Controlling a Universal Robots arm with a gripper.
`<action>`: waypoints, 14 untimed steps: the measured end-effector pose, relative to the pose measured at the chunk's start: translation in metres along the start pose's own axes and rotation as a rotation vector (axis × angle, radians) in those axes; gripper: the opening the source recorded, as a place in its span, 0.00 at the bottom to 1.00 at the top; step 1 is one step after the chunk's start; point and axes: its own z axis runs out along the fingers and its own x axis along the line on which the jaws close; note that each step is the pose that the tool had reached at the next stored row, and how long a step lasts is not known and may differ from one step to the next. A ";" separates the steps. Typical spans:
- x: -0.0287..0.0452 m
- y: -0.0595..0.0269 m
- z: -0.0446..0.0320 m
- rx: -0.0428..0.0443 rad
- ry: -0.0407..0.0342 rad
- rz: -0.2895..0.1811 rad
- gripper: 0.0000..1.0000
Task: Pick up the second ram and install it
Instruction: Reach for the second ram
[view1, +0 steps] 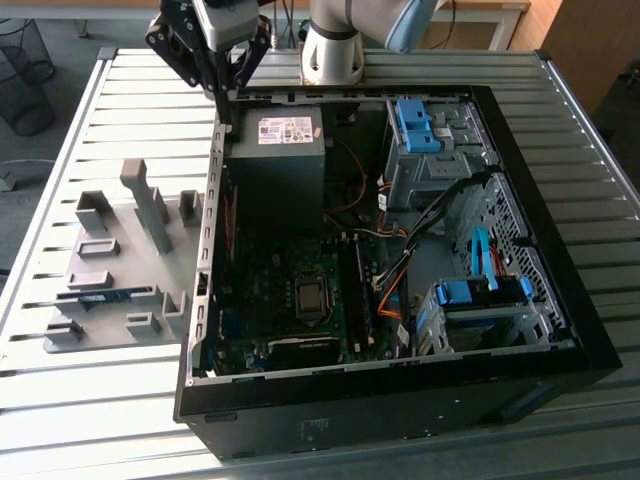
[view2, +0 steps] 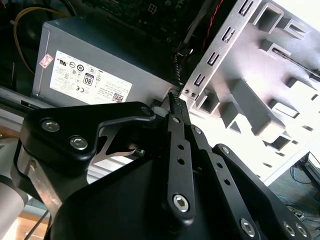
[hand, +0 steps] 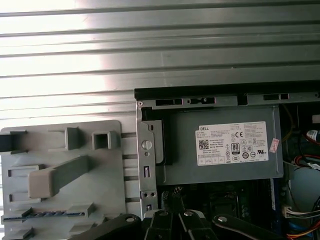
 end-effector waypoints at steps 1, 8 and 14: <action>0.0006 -0.0001 0.0001 0.0001 0.0001 0.000 0.11; 0.0043 -0.0004 0.0008 0.0000 0.0002 0.000 0.11; 0.0074 -0.0006 0.0013 0.0000 0.0003 0.000 0.11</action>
